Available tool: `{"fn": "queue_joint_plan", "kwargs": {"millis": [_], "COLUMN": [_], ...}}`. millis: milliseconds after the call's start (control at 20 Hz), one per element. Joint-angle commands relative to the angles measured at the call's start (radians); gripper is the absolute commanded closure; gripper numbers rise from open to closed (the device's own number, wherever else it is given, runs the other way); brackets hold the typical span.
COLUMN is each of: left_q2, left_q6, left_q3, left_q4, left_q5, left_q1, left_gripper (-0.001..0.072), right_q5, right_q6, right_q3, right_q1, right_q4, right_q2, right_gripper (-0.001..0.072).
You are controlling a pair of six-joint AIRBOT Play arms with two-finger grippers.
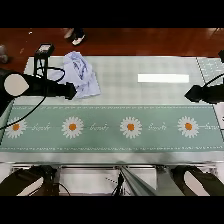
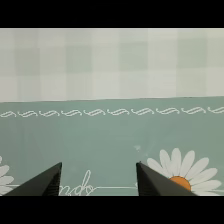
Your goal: Fold the shirts.
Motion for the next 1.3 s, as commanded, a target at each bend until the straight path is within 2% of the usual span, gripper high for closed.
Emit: {"fn": "queue_joint_plan", "kwargs": {"millis": [0,850,1150,1250], "left_q2": [0.001,0.001,-0.005,-0.006], "left_q6": [0.000,-0.004,-0.007,0.000], "left_q3": [0.000,0.000,0.000,0.000], "left_q4": [0.000,-0.003,-0.002,0.041], "left_q5": [0.000,0.003,0.185,0.241], "left_q1": [-0.001,-0.001,0.004,0.003], "left_gripper": [-0.0013,-0.0013,-0.0013,-0.0013], "right_q5": [0.000,-0.019,-0.014,-0.015], "right_q6": [0.000,0.000,-0.001,-0.001], "right_q3": [0.000,0.000,0.000,0.000], "right_q1": [0.001,0.001,0.001,0.001], "right_q4": [0.000,0.001,0.000,0.000], "right_q2": [0.000,0.000,0.000,0.000], "right_gripper": [0.0153,0.0154,0.0156,0.0157]}}
